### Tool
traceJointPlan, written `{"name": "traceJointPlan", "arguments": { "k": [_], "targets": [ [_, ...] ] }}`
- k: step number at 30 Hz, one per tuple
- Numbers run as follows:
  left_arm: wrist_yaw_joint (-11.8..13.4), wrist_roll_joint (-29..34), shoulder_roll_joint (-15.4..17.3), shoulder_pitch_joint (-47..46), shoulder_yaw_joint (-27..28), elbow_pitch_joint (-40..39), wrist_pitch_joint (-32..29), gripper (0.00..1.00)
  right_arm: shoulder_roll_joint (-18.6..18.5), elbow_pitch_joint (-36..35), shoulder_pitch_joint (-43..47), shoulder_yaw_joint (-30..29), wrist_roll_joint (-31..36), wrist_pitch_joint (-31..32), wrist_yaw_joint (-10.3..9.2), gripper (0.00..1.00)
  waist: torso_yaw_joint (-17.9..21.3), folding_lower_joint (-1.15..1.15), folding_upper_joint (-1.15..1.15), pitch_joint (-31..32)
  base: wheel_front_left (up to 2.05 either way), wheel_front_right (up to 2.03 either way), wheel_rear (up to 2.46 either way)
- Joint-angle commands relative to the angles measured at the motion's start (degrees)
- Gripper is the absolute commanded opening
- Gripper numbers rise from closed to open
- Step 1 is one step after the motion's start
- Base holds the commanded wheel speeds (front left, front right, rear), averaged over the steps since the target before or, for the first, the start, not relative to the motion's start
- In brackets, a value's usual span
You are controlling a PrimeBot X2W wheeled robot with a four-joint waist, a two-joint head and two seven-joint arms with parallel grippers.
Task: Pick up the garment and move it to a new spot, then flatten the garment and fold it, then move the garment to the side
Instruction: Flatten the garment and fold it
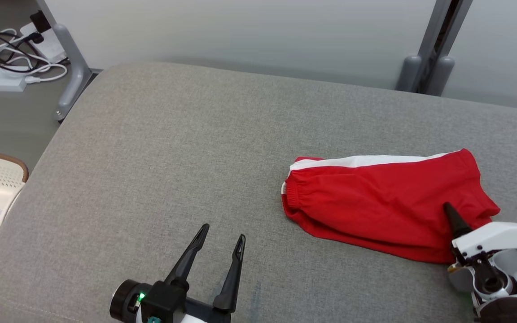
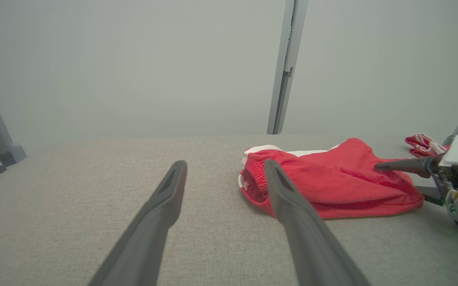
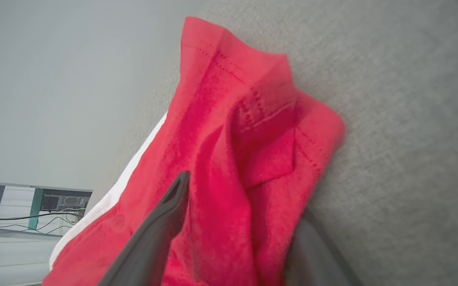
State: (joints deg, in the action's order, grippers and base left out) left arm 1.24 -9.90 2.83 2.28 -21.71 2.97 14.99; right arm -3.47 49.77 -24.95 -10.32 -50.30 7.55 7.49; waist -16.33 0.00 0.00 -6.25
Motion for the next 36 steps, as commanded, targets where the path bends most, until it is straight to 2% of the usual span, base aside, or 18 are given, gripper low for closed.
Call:
{"name": "traceJointPlan", "arguments": {
  "k": [1,11,12,14,22,31,36],
  "targets": [
    [0.07,-0.04,0.18,-1.13,-0.16,-0.12,0.2,1.0,1.0,2.31,-0.56,0.2,-0.86,0.46,0.01,1.0,-0.67,0.0,0.0,-0.94,0.0,0.0,0.0],
    [0.37,-0.72,0.18,-3.09,-0.89,0.07,0.2,1.0,1.33,7.14,-6.55,0.43,-4.68,-0.07,0.07,1.0,-2.49,0.0,0.0,-2.85,0.0,0.0,0.0],
    [0.42,-0.78,0.18,-3.16,-0.93,0.14,0.2,1.0,1.37,7.62,-6.8,0.69,-4.69,-0.41,0.07,0.94,-2.61,0.0,0.0,-2.88,0.0,0.0,0.0],
    [0.69,-0.99,0.18,-3.11,-0.96,0.18,0.2,1.0,1.46,7.95,-7.14,1.25,-4.75,-1.26,0.07,0.0,-2.74,0.0,0.0,-2.84,0.0,0.0,0.0],
    [1.18,-1.39,0.18,-2.48,-0.67,0.42,0.2,1.0,0.9,7.63,-7.0,2.37,-8.05,-7.66,0.05,0.0,-1.56,0.0,0.0,-1.89,0.0,0.0,0.0],
    [1.66,-2.08,0.19,-1.72,-0.67,0.71,0.2,1.0,0.27,11.2,-2.47,6.12,-18.53,-17.86,-0.15,0.0,1.74,0.0,0.0,1.01,0.0,0.0,0.0],
    [1.73,-2.06,0.19,-0.86,-0.46,0.93,0.2,1.0,0.21,13.77,0.91,7.92,-21.61,-21.88,-0.24,0.0,2.83,0.0,0.0,2.51,0.0,0.0,0.0]
  ]
}}
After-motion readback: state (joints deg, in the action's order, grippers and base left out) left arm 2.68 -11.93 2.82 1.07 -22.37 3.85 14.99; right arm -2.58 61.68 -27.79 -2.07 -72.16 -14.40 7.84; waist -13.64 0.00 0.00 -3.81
